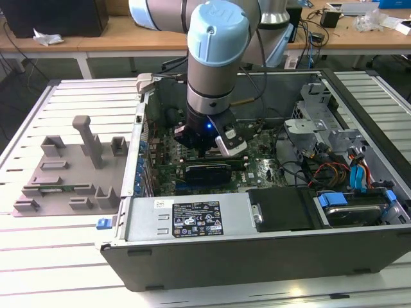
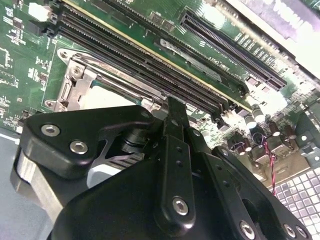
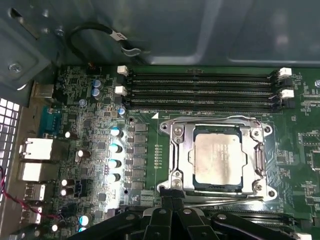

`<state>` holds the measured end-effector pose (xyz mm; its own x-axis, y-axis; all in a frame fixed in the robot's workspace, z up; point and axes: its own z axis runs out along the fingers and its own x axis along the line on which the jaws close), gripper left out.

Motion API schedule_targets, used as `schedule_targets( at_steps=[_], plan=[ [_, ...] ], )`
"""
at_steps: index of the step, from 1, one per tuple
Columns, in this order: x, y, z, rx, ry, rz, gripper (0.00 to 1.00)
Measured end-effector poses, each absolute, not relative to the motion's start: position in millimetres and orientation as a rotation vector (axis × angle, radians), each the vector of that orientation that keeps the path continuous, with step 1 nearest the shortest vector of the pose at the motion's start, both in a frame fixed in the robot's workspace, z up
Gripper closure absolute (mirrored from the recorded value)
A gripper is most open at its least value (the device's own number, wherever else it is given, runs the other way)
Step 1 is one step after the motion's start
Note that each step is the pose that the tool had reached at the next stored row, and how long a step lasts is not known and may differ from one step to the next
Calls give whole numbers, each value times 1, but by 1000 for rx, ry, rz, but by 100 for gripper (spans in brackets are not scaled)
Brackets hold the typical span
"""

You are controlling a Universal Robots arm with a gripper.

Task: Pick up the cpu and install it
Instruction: 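Install the second cpu locking lever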

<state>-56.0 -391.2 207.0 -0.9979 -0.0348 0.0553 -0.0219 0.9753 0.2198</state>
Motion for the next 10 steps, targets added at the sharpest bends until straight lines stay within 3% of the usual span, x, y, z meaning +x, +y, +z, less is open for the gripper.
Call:
schedule_targets(
  at_steps=[10],
  plan=[
    [-57,-390,205,31,-3064,-348,89]
  ],
)
